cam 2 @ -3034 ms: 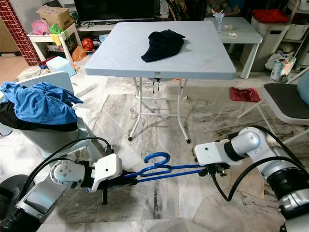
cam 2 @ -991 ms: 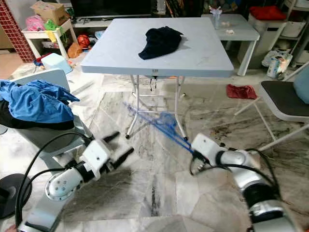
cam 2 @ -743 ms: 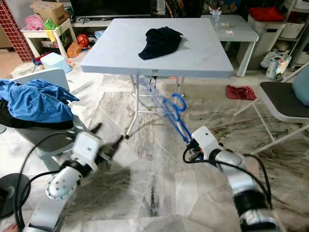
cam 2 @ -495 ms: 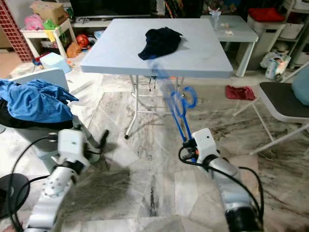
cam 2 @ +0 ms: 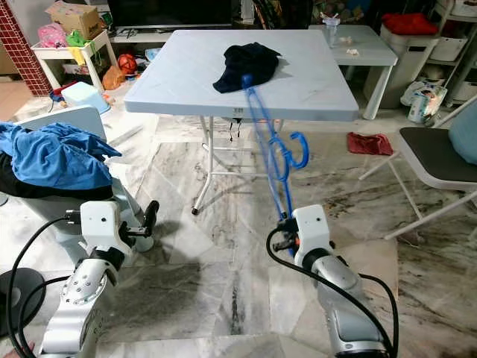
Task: Hang hanger
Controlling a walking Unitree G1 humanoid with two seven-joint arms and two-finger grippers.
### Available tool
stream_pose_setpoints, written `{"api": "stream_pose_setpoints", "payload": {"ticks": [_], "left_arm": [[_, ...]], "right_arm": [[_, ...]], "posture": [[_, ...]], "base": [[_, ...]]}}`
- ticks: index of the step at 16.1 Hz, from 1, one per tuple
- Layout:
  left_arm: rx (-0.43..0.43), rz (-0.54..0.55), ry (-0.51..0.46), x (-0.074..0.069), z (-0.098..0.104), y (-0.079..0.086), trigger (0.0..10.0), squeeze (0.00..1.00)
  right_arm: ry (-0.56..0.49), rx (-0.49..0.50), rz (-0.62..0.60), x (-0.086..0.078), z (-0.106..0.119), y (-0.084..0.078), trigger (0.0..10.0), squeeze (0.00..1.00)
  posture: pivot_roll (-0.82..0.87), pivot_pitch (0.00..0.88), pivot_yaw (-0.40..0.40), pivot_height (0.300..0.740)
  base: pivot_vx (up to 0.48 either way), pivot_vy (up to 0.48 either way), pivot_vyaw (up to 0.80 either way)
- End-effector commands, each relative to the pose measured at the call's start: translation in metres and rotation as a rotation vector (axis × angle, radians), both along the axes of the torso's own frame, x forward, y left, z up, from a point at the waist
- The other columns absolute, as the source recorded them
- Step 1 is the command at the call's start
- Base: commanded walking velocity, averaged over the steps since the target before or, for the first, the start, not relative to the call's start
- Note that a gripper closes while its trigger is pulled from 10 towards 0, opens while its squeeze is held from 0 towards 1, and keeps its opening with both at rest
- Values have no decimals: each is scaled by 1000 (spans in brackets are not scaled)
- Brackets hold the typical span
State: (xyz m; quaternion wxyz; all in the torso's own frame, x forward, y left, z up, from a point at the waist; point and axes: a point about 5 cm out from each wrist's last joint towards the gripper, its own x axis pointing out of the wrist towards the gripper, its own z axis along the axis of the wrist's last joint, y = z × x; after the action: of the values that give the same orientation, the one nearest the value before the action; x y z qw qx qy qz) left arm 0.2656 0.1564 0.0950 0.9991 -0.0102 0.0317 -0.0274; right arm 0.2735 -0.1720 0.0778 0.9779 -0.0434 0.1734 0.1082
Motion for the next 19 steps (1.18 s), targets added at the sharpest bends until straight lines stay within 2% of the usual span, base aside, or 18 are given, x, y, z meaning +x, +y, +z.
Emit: {"api": "stream_pose_setpoints", "payload": {"ticks": [1,2,3,6,11,15,17,18,19], "left_arm": [[-10,-31,8,3,2,-3,10000,765],[-25,-51,14,4,2,-5,10000,0],[-47,-70,16,5,3,-8,10000,0],[-95,-115,23,8,6,-15,10000,0],[-121,-153,31,11,7,-19,10000,0],[-136,-170,39,10,6,-21,10000,0],[-139,-172,42,10,6,-21,10000,0],[-145,-170,43,11,6,-21,10000,0],[-148,-169,43,11,7,-21,10000,0]], "right_arm": [[-26,-22,-65,3,8,-4,10000,0],[11,-32,-115,3,4,-7,10000,0],[47,-17,-139,4,1,-9,10000,0],[40,13,-188,6,2,-10,10000,0],[44,7,-195,9,4,-9,10000,0],[43,3,-194,9,3,-9,10000,0],[4,27,-199,11,7,-8,10000,0],[-84,79,-216,14,18,-8,10000,0],[-107,91,-225,14,21,-9,10000,0]], "posture": [[-120,0,5,740],[-121,0,6,740],[-121,0,7,740],[-125,0,15,740],[-127,0,16,740],[-126,0,17,740],[-127,0,17,740],[-126,0,16,740],[-126,0,16,740]], "base": [[0,0,0],[0,0,0],[0,0,0],[0,0,0],[0,0,-760],[266,286,-533],[283,360,0],[300,368,0],[300,364,0]]}}
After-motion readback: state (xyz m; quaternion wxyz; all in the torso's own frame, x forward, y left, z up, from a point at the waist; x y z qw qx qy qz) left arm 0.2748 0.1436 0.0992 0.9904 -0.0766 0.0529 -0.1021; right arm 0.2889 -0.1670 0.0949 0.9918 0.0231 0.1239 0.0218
